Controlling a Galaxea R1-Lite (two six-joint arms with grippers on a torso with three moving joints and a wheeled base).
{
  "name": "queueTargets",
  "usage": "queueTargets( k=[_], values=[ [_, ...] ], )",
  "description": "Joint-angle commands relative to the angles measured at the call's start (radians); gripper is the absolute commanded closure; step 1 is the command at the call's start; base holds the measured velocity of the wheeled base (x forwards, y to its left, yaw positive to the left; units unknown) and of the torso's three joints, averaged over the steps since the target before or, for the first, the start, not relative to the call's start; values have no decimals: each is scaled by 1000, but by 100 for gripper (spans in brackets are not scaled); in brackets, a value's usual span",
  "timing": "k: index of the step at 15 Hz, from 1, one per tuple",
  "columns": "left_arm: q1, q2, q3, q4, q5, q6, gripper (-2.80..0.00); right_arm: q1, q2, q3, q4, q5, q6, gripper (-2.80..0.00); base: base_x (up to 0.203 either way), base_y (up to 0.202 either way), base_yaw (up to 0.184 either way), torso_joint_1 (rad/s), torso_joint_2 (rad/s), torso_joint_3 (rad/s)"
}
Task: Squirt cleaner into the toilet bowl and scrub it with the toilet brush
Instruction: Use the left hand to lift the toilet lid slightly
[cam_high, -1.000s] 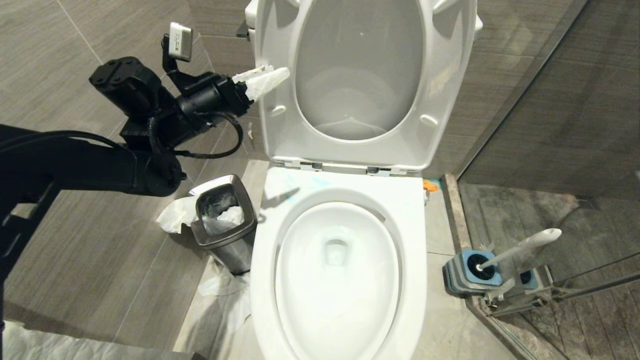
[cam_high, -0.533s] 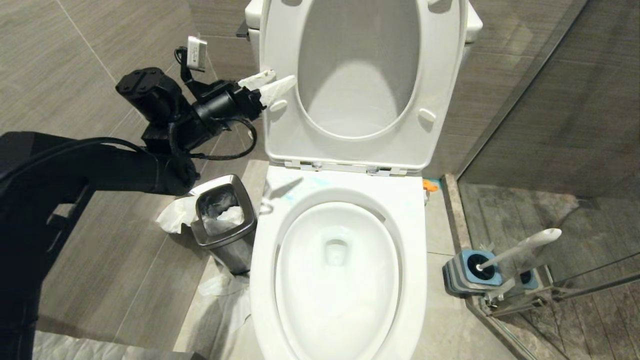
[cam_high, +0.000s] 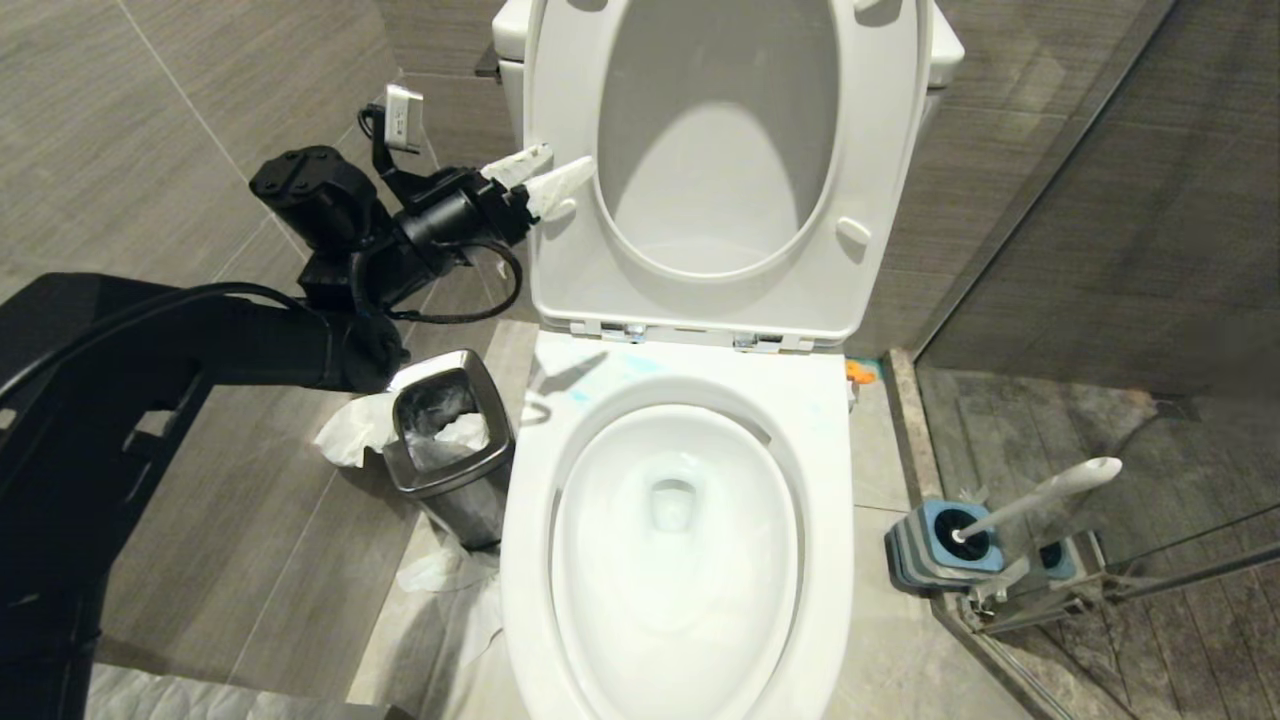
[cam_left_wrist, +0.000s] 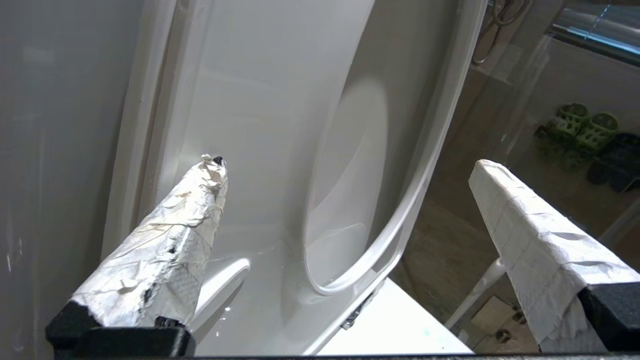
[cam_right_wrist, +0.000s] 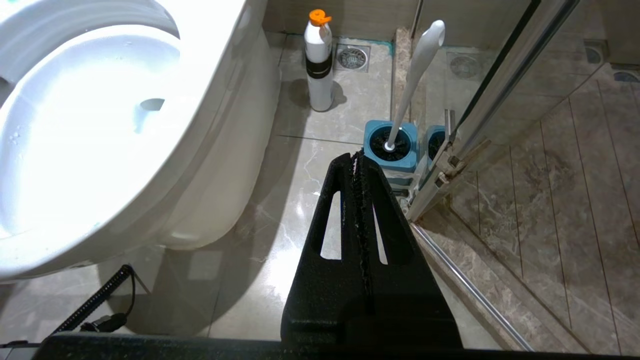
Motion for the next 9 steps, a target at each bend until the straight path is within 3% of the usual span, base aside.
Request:
queueTargets(
  k=[1, 4, 9],
  values=[
    [1, -63, 8, 11, -1, -49, -280, 0, 0, 1, 0, 0, 0, 0, 0, 0, 0, 0, 0, 0],
    [1, -188, 44, 58, -1, -178, -280, 0, 0, 0, 0, 0, 0, 0, 0, 0, 0, 0, 0, 0],
    [27, -404, 186, 68, -1, -464, -280, 0, 0, 1, 0, 0, 0, 0, 0, 0, 0, 0, 0, 0]
  ],
)
